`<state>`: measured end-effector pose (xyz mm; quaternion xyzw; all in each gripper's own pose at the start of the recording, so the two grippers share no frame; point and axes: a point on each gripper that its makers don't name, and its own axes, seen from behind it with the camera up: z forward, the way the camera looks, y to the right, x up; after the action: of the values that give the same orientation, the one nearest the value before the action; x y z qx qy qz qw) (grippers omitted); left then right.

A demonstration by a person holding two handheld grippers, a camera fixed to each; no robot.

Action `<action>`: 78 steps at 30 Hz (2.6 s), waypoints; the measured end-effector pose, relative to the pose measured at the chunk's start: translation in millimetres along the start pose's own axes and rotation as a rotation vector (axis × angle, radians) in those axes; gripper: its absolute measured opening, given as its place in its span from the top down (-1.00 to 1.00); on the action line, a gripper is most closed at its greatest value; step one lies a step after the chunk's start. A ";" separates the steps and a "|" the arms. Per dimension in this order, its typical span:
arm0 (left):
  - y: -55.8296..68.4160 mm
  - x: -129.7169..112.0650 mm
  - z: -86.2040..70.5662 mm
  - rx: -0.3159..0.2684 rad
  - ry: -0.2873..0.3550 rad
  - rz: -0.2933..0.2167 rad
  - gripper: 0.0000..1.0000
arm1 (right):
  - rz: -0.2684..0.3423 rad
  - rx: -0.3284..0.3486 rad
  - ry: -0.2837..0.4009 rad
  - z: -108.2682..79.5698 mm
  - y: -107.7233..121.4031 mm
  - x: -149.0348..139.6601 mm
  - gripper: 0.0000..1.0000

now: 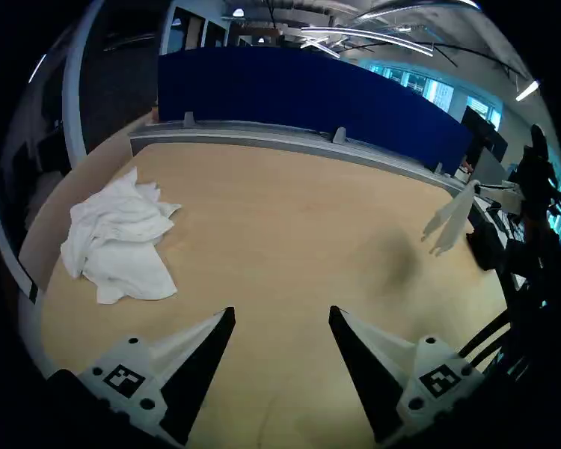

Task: Fold towel

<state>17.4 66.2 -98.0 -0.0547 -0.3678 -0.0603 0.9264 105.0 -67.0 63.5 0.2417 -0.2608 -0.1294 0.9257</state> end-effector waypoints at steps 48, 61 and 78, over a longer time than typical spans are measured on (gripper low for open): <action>18.8 -25.1 9.8 0.059 -0.061 0.000 -0.87 | 0.086 -0.140 -0.132 13.9 254.4 -62.6 0.92; 17.3 -23.2 9.1 0.078 -0.061 -0.006 -0.87 | 0.090 -0.146 -0.136 39.3 263.6 -57.2 0.92; 23.6 -20.4 17.1 0.073 -0.062 0.000 -0.87 | 0.144 -0.156 -0.215 18.7 268.8 -125.4 0.93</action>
<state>-5.2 93.4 -101.0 -0.0228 -0.3984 -0.0453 0.9158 21.2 200.2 163.1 0.1346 -0.3643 -0.1079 0.9152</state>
